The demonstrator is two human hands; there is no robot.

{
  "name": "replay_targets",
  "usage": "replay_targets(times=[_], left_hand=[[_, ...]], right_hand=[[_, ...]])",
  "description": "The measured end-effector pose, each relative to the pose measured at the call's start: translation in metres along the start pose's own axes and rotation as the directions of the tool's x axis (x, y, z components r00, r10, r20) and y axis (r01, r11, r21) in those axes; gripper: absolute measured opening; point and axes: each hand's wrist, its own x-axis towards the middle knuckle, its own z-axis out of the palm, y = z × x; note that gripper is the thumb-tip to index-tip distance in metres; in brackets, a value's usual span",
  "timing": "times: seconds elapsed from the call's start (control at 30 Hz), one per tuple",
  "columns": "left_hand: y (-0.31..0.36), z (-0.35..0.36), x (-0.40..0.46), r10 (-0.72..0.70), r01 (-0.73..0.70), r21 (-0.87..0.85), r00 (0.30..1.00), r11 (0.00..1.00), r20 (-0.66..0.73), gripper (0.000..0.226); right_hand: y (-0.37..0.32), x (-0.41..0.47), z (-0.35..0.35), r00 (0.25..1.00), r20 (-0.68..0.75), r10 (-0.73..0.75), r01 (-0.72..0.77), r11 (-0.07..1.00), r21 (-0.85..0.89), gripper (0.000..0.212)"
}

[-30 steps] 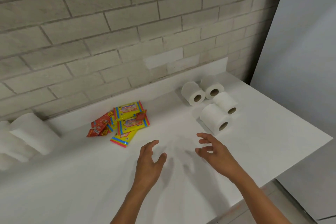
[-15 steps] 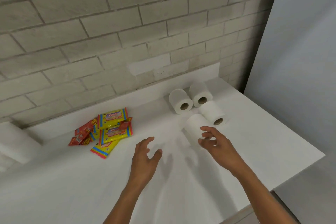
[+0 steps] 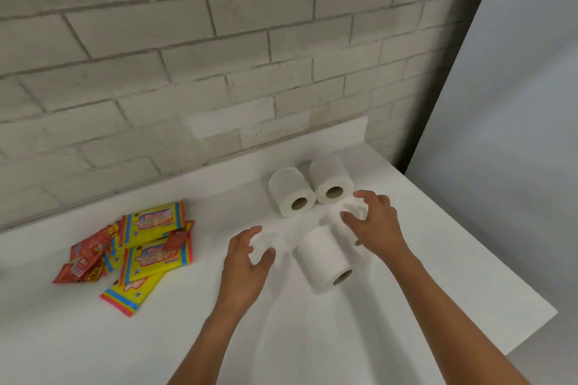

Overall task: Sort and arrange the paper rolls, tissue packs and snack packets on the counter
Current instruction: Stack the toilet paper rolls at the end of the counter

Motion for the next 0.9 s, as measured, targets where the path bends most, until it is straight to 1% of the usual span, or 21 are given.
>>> replay_targets(times=[0.13, 0.23, 0.43, 0.6, 0.77, 0.9], left_hand=[[0.008, 0.014, 0.016, -0.019, 0.019, 0.008, 1.000, 1.000, 0.005, 0.044], [0.014, 0.023, 0.021, -0.027, 0.027, 0.024, 1.000, 0.999, -0.009, 0.044], [0.036, 0.048, 0.026, -0.063, 0.068, 0.099, 0.996, 0.993, -0.056, 0.049], [0.055, 0.073, 0.029, -0.079, 0.091, 0.101, 0.991, 0.991, -0.109, 0.046], [0.066, 0.095, 0.029, -0.086, 0.105, 0.108, 0.982, 0.989, -0.169, 0.046], [0.071, 0.104, 0.028, -0.078, 0.104, 0.121, 0.977, 0.987, -0.200, 0.046]], right_hand=[[0.003, 0.029, 0.001, 0.992, 0.084, 0.096, -0.088, 0.992, -0.095, 0.083], [0.009, 0.043, 0.003, 0.980, 0.145, 0.139, -0.115, 0.980, -0.164, 0.087], [0.023, 0.062, -0.004, 0.950, 0.288, 0.123, -0.091, 0.988, -0.123, 0.094], [0.030, 0.075, -0.012, 0.921, 0.383, 0.073, -0.046, 0.996, -0.081, 0.094], [0.039, 0.085, -0.011, 0.866, 0.496, 0.071, -0.041, 0.997, -0.070, 0.100], [0.043, 0.089, -0.008, 0.844, 0.534, 0.043, -0.032, 0.999, -0.029, 0.100]])
